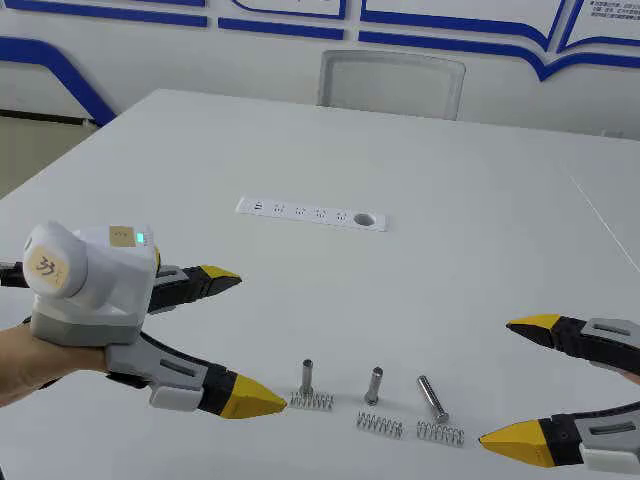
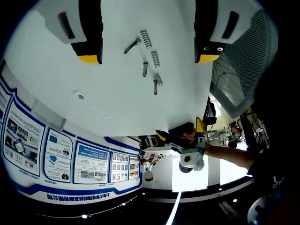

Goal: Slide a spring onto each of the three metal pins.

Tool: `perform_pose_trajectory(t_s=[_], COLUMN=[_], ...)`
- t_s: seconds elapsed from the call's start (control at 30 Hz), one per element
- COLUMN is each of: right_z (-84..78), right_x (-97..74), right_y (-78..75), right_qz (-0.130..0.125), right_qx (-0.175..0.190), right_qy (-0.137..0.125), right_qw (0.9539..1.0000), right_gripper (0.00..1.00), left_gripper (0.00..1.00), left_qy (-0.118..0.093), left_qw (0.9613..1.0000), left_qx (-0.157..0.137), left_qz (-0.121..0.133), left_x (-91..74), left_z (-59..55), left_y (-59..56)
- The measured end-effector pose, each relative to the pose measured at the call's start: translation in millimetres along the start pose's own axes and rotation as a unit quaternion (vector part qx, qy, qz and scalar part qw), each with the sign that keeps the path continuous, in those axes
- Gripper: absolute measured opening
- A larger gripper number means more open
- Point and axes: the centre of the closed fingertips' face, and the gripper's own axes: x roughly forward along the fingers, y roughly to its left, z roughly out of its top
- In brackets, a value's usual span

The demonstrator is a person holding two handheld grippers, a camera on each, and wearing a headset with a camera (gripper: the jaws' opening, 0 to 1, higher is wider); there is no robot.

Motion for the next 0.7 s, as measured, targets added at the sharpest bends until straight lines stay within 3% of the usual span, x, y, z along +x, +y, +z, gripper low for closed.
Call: perform_pose_trajectory(t_s=[0.1, 0.2, 0.47, 0.7], right_z=[-2.0, -5.2, -14.9, -9.0], right_x=[-0.7, -0.7, -10.2, -18.7], right_y=[1.6, 2.9, 0.8, -0.8], right_qz=[0.000, 0.001, -0.003, -0.012], right_qx=[0.001, 0.002, 0.002, 0.010], right_qy=[0.002, 0.005, 0.022, 0.014], right_qw=[1.0000, 1.0000, 0.9997, 0.9998], right_gripper=[0.82, 0.82, 0.81, 0.81], left_gripper=[1.00, 1.00, 1.00, 1.00], left_qy=[-0.016, -0.007, -0.006, 0.004], left_qw=[0.9999, 1.0000, 1.0000, 1.0000], left_qx=[-0.005, -0.002, -0.002, -0.001], left_qz=[0.001, 0.002, -0.008, -0.003], left_x=[-0.7, -0.8, -0.5, -3.3], left_z=[5.6, 2.4, 5.4, -0.1], left_y=[-0.5, -0.4, -7.0, -3.9])
